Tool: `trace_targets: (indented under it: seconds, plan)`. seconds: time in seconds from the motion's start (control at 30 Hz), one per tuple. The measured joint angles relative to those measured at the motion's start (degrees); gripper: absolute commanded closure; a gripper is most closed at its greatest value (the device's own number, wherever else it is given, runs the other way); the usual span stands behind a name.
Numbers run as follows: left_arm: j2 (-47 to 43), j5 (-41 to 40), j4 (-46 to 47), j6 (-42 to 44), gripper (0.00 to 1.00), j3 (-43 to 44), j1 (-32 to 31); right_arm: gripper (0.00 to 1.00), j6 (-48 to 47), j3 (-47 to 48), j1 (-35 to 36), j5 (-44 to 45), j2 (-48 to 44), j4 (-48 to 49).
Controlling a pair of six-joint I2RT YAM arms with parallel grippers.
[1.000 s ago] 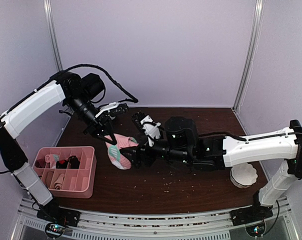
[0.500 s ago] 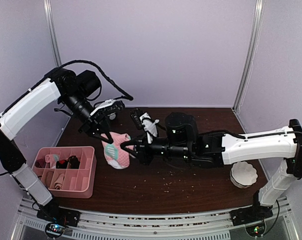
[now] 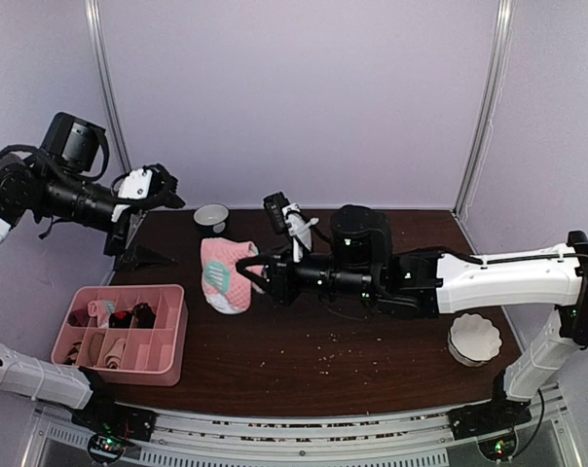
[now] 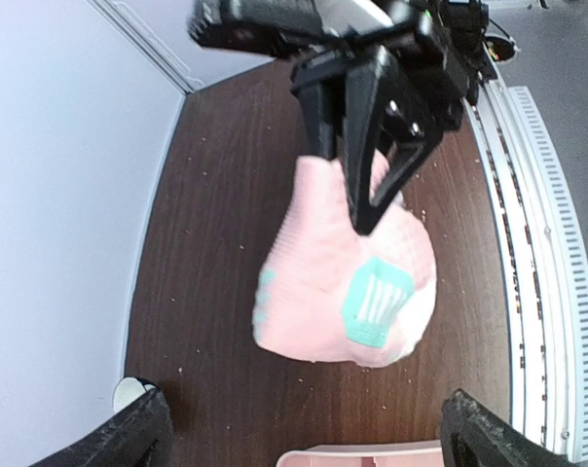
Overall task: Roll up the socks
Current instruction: Roll the sock.
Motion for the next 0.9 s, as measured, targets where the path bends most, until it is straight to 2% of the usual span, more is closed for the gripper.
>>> trace_targets:
  seconds: [0.17, 0.3, 0.53, 0.73, 0.9]
  plan:
    - [-1.5, -0.8, 2.2, 2.4, 0.02, -7.5, -2.1, 1.00, -0.4, 0.7, 0.7, 1.1, -0.2, 0.3]
    - [-1.4, -1.5, 4.4, 4.3, 0.02, -8.6, -5.6, 1.00, 2.9, 2.5, 1.1, 2.2, 0.2, 0.0]
    - [-4.2, -16.4, 11.5, 11.0, 0.04, -11.8, -14.4, 1.00, 11.7, 5.1, 1.3, 3.7, 0.6, -0.2]
    - [-11.8, -28.8, 22.8, 21.2, 0.07, -22.9, -20.7, 1.00, 20.0, 5.1, 1.4, 3.0, 1.4, 0.9]
    - [-17.0, -34.5, 32.6, 30.4, 0.06, -30.9, -25.6, 1.00, 26.7, 5.2, 1.2, 1.6, 3.0, 3.5]
